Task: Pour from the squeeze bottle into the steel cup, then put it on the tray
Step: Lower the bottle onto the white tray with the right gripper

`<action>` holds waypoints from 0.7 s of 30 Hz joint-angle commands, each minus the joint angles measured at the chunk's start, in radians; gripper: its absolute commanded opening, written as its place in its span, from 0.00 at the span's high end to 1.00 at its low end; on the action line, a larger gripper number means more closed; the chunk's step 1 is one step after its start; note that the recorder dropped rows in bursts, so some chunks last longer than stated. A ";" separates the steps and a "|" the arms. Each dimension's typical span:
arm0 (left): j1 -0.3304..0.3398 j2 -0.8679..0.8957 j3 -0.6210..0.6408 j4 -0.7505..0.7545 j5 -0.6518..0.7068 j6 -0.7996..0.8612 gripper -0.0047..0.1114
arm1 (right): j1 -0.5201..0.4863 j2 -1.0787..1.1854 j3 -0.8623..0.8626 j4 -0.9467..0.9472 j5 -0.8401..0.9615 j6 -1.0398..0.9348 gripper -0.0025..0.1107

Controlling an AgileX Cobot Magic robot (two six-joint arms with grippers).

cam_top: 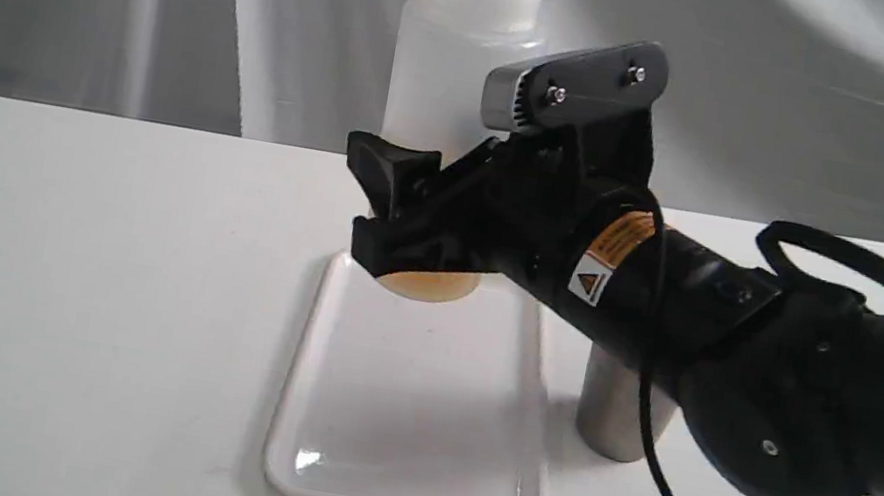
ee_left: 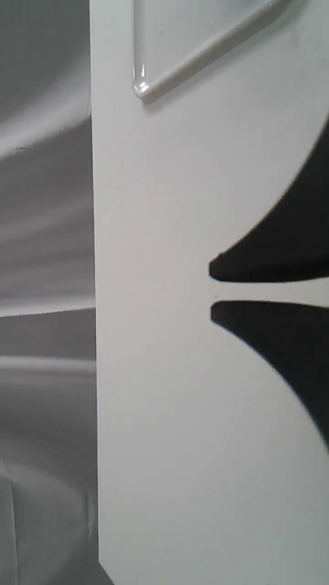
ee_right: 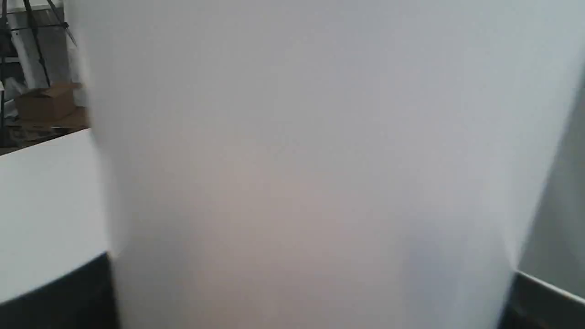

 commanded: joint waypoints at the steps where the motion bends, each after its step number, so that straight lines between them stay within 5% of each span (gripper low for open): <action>1: -0.008 -0.003 0.004 -0.003 -0.009 -0.004 0.89 | 0.021 0.028 -0.004 0.123 -0.047 -0.042 0.98; 21: -0.008 -0.003 0.004 -0.003 -0.009 -0.002 0.89 | 0.072 0.201 -0.004 0.374 -0.245 -0.142 0.98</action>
